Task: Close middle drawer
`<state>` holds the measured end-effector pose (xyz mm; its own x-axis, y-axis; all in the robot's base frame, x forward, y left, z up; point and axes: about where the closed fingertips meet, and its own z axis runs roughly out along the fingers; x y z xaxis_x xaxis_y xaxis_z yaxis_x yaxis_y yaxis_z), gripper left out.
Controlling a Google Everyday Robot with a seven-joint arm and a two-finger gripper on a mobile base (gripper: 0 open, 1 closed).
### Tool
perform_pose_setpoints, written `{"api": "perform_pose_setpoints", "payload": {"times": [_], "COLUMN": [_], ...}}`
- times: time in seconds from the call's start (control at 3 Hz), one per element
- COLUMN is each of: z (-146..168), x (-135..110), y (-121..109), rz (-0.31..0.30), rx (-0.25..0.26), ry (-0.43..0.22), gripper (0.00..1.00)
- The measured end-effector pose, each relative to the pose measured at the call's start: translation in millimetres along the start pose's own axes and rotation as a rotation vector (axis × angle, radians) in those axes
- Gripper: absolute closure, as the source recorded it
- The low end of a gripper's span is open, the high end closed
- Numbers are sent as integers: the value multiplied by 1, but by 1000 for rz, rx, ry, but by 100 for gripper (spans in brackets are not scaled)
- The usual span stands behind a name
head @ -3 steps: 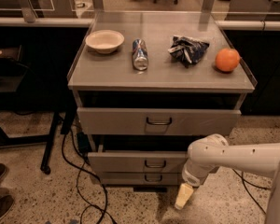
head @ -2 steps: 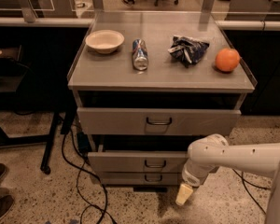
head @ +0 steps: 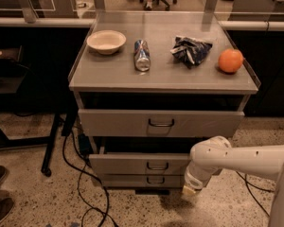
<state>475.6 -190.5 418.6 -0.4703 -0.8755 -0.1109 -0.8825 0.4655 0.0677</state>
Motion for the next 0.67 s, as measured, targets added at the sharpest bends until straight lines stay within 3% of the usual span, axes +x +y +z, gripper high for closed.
{"api": "perform_pose_setpoints", "payload": {"times": [0.33, 0.67], "z": [-2, -6], "x": [-5, -14], "y": [-15, -38], "rz": [9, 15], "rx": [54, 137], "ry": [-16, -11], "gripper": [88, 100]}}
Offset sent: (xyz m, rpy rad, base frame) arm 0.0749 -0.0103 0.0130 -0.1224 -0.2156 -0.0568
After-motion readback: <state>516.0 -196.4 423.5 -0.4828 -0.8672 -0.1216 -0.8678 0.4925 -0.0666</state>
